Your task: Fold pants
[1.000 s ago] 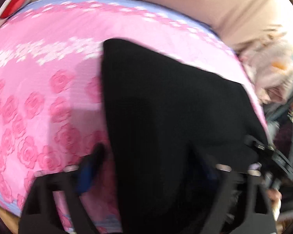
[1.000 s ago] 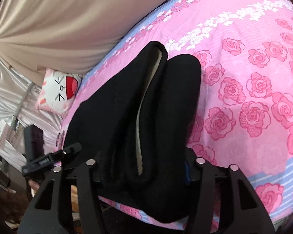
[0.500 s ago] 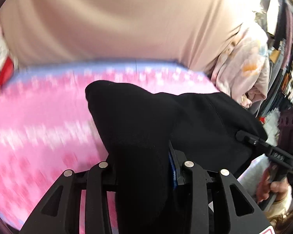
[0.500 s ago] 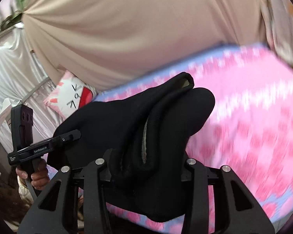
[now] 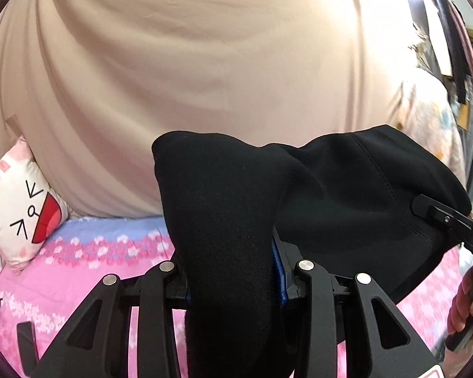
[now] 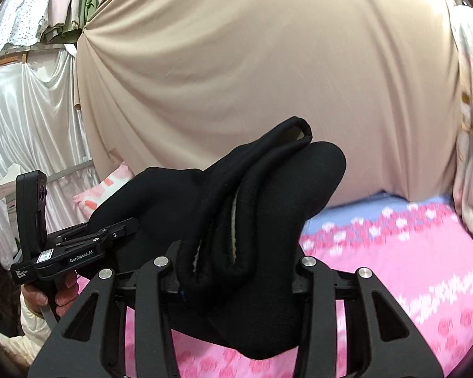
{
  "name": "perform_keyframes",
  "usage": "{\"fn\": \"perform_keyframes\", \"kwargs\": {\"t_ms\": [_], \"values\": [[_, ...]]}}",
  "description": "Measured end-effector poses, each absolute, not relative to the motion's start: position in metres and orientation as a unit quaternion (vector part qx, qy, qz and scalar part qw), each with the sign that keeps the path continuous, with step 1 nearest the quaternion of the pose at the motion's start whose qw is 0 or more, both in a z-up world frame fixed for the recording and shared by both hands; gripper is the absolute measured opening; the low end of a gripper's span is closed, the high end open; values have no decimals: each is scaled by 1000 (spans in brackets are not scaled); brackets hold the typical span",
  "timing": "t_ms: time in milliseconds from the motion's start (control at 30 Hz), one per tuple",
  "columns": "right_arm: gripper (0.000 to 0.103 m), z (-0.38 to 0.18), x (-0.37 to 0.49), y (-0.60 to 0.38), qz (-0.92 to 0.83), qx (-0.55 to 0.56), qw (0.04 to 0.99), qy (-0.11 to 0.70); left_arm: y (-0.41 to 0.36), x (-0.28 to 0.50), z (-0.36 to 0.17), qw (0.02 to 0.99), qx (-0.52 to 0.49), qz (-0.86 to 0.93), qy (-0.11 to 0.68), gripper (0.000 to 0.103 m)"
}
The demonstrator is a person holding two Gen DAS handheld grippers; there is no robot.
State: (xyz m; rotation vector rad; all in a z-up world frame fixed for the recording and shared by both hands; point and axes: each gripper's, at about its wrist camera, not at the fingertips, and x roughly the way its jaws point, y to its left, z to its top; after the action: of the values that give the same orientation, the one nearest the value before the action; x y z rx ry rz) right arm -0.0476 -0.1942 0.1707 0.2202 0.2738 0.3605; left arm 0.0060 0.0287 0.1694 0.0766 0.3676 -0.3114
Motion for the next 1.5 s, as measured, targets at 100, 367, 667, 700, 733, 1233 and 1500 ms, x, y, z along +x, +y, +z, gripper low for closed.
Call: {"fn": "perform_keyframes", "kwargs": {"t_ms": [100, 367, 667, 700, 733, 1233, 1500], "values": [[39, 174, -21, -193, 174, 103, 970, 134, 21, 27, 172, 974, 42, -136, 177, 34], [39, 162, 48, -194, 170, 108, 967, 157, 13, 96, 157, 974, 48, -106, 197, 34], [39, 124, 121, -201, 166, 114, 960, 193, 7, 172, 125, 967, 46, -103, 229, 34], [39, 119, 130, -202, 164, 116, 959, 198, 6, 180, 121, 966, 47, -104, 231, 34], [39, 113, 138, -203, 162, 117, 958, 203, 5, 190, 114, 965, 47, -106, 237, 34], [39, 11, 242, -212, 150, 140, 926, 316, 3, 289, 13, 935, 37, -100, 337, 34], [48, -36, 256, -225, 154, 184, 893, 380, 8, 293, -17, 923, 29, -116, 367, 45]]}}
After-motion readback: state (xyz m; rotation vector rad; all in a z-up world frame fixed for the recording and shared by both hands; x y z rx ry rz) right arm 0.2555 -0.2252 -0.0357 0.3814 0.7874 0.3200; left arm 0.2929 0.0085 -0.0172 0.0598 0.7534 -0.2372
